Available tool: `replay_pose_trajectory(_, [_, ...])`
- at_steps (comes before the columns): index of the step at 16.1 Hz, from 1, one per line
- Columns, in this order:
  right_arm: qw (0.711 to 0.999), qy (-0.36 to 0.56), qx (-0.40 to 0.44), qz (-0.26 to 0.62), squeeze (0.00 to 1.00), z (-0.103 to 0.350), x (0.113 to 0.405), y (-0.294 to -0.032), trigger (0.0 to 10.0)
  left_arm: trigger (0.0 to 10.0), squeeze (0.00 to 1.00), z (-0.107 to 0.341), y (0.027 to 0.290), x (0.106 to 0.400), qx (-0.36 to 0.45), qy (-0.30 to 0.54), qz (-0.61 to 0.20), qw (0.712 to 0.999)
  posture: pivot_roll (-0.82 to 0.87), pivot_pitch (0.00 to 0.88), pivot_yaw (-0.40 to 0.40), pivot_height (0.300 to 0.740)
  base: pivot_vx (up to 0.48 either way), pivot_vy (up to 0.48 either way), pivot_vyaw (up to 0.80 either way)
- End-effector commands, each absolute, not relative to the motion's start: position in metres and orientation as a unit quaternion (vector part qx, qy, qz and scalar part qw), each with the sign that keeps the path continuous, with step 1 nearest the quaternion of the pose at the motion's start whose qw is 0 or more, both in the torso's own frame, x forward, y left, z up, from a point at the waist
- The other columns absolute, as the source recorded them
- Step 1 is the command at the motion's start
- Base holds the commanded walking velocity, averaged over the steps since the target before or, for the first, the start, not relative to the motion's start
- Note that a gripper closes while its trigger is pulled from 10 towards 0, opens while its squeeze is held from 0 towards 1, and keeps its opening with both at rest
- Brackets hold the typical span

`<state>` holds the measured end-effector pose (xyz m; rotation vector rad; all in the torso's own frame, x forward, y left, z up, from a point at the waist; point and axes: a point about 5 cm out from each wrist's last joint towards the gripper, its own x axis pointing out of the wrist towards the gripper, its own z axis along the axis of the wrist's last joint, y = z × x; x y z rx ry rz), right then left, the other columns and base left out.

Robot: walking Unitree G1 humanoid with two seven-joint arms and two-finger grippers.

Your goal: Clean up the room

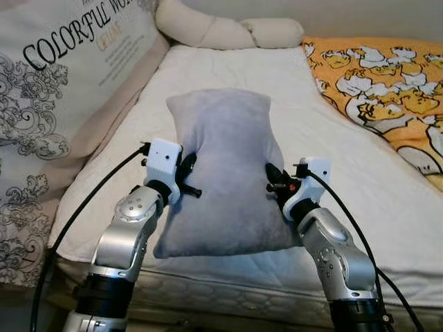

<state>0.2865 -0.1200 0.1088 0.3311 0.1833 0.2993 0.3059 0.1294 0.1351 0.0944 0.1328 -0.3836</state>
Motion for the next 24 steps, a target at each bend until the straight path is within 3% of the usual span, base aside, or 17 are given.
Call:
replay_pose_trajectory(1, [0.974,0.069,0.163,0.142,0.0,0.1154,0.2866,-0.1223,10.0,10.0,0.0,0.141,0.1334,0.3084,0.058,0.057,-0.185,0.979,-0.04,0.0,0.062,0.74,0.0,0.304,0.0])
replay_pose_trajectory(24, [0.973,0.079,0.173,0.128,0.0,0.1139,0.288,-0.1252,10.0,10.0,0.0,0.1432,0.1315,0.3143,0.065,0.063,-0.193,0.977,-0.03,0.0,0.081,0.74,0.0,0.304,0.0])
